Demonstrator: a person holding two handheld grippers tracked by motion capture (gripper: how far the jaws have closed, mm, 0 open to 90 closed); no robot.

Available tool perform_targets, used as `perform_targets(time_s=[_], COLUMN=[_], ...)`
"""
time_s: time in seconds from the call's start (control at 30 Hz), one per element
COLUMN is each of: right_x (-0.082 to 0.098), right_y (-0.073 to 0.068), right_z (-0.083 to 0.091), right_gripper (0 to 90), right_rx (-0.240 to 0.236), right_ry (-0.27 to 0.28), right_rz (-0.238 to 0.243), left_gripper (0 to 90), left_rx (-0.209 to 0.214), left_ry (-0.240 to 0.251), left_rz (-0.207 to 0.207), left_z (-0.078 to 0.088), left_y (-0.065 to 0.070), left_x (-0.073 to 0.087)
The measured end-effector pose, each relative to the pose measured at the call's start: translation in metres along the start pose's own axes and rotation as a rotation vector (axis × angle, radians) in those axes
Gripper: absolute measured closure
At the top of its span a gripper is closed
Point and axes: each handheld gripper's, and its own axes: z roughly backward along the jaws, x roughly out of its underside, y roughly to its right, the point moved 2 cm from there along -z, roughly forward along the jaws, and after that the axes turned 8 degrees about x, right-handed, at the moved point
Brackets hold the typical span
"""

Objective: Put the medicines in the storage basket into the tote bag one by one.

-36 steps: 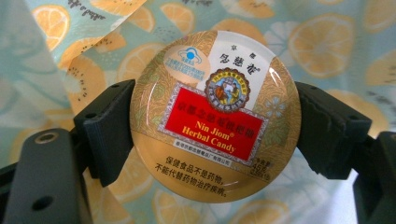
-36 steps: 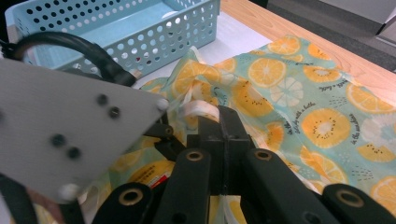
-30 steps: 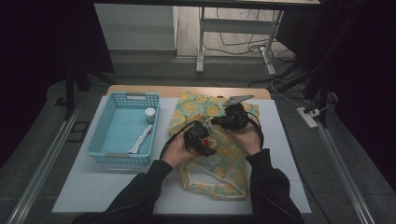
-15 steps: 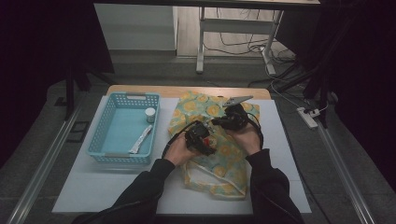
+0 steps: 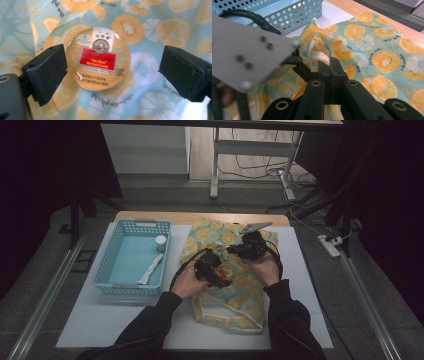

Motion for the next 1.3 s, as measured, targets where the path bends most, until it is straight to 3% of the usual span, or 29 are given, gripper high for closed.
perform_targets(time_s=[0.13, 0.47, 0.8, 1.0, 1.3], right_x=[0.000, 0.000, 0.000, 0.000, 0.000], right_y=[0.000, -0.002, -0.001, -0.001, -0.001], right_z=[0.000, -0.001, 0.000, 0.000, 0.001], right_gripper=[90.0, 89.9, 89.9, 89.9, 89.9], right_rx=[-0.002, -0.006, -0.005, -0.004, -0.002], right_ry=[-0.001, -0.002, -0.004, -0.004, -0.003], right_rz=[-0.003, 0.002, 0.003, 0.003, 0.002], left_gripper=[3.8, 0.0, 0.3, 0.2, 0.0], left_rx=[0.045, 0.061, 0.075, 0.100, 0.062], left_ry=[0.035, 0.080, 0.083, 0.123, 0.141], left_rz=[0.005, -0.004, 0.002, 0.013, 0.037], left_z=[0.011, 0.035, 0.054, 0.066, 0.086], left_y=[0.006, 0.018, 0.017, 0.013, 0.007], left_x=[0.003, 0.011, 0.021, 0.027, 0.040])
